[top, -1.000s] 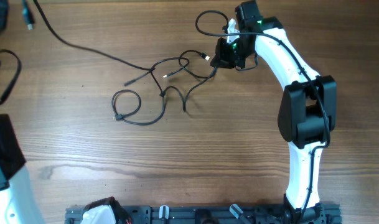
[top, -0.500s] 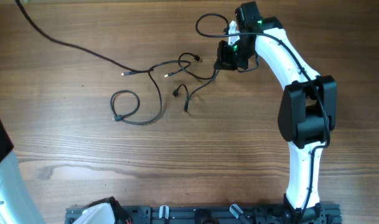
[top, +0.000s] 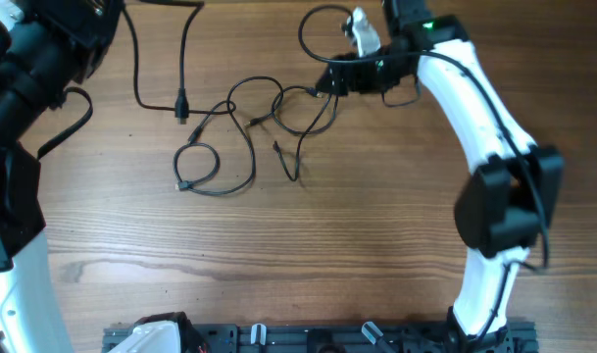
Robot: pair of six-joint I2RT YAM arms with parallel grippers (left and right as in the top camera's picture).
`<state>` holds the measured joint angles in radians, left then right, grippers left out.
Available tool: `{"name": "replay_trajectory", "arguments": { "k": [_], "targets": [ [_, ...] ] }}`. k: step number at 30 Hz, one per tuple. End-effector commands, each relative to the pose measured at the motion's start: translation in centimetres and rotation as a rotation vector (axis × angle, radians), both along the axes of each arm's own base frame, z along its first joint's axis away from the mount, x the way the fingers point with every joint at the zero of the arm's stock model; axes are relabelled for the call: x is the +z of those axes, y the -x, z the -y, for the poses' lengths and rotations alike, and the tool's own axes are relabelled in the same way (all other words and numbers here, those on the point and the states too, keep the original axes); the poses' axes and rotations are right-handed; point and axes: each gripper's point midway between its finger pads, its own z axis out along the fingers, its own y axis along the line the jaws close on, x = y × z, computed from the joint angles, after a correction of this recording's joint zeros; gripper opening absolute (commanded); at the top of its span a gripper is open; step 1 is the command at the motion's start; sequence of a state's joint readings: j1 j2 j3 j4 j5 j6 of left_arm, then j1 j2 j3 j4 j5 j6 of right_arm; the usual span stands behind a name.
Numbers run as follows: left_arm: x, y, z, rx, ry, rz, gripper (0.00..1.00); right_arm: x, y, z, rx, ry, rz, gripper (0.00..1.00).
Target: Untangle cables
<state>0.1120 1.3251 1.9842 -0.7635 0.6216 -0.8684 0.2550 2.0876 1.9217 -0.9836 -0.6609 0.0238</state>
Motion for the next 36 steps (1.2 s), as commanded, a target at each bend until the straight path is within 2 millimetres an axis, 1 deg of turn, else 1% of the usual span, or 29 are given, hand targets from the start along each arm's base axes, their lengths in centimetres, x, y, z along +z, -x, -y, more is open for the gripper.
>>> {"name": "replay_trajectory", "arguments": {
  "k": [1, 3, 5, 8, 10, 11, 14, 15, 17, 19, 20, 21, 23, 24, 28, 30, 31, 33, 36],
  "targets": [
    [0.9, 1.7, 2.1, -0.133, 0.035, 0.011, 0.04, 9.0, 2.0, -3.4, 0.151, -0.188, 0.205, 0.78],
    [1.1, 2.1, 2.6, -0.168, 0.081, -0.011, 0.04, 10.4, 2.8, -5.1, 0.212, -0.261, 0.233, 0.78],
    [1.2, 2.3, 2.7, -0.168, 0.145, -0.054, 0.04, 11.5, 4.0, -7.5, 0.293, -0.334, 0.256, 0.78],
    [1.1, 2.3, 2.7, -0.161, 0.216, -0.106, 0.04, 11.8, 5.0, -10.1, 0.321, -0.341, 0.270, 0.78],
    [1.1, 2.3, 2.7, -0.156, 0.268, -0.141, 0.04, 11.2, 4.9, -11.6, 0.273, -0.308, 0.245, 0.78],
    [1.1, 2.0, 2.4, -0.126, 0.337, -0.185, 0.04, 10.5, 5.2, -12.9, 0.263, -0.319, 0.199, 0.77],
    [0.7, 1.2, 1.1, -0.026, 0.438, -0.243, 0.04, 8.8, 4.9, -13.6, 0.226, -0.319, 0.114, 0.77],
    [0.3, 0.7, 0.2, 0.043, 0.484, -0.271, 0.04, 8.1, 4.7, -13.7, 0.219, -0.319, 0.089, 0.77],
    [-1.1, -0.3, -2.2, 0.221, 0.616, -0.347, 0.04, 7.5, 4.9, -14.2, 0.247, -0.349, 0.061, 0.77],
    [-2.2, -1.0, -5.5, 0.436, 0.660, -0.338, 0.04, 6.9, 5.0, -15.0, 0.251, -0.372, 0.020, 0.77],
    [-3.1, -1.1, -7.6, 0.564, 0.653, -0.330, 0.04, 6.7, 5.3, -15.4, 0.257, -0.378, 0.009, 0.77],
    [-4.0, -1.0, -8.6, 0.635, 0.646, -0.342, 0.04, 6.5, 5.4, -15.6, 0.263, -0.379, 0.006, 0.77],
    [-6.5, -0.3, -10.3, 0.774, 0.675, -0.415, 0.04, 6.2, 6.1, -16.7, 0.292, -0.379, 0.012, 0.77],
    [-7.5, 0.0, -10.9, 0.829, 0.673, -0.444, 0.04, 5.9, 6.4, -17.3, 0.310, -0.381, 0.019, 0.77],
    [-10.3, 1.1, -13.2, 1.002, 0.605, -0.500, 0.04, 4.6, 8.1, -20.2, 0.379, -0.370, 0.051, 0.76],
    [-12.1, 2.1, -14.1, 1.082, 0.546, -0.559, 0.04, 4.0, 9.3, -21.6, 0.421, -0.367, 0.060, 0.76],
    [-12.9, 2.4, -14.3, 1.107, 0.526, -0.588, 0.04, 3.5, 9.8, -22.2, 0.433, -0.359, 0.061, 0.74],
    [-14.4, 3.0, -14.3, 1.135, 0.486, -0.656, 0.04, 2.6, 11.5, -23.8, 0.500, -0.352, 0.082, 0.73],
    [-15.5, 3.3, -14.1, 1.142, 0.465, -0.710, 0.04, 1.3, 13.6, -25.7, 0.574, -0.352, 0.099, 0.73]
  ]
}}
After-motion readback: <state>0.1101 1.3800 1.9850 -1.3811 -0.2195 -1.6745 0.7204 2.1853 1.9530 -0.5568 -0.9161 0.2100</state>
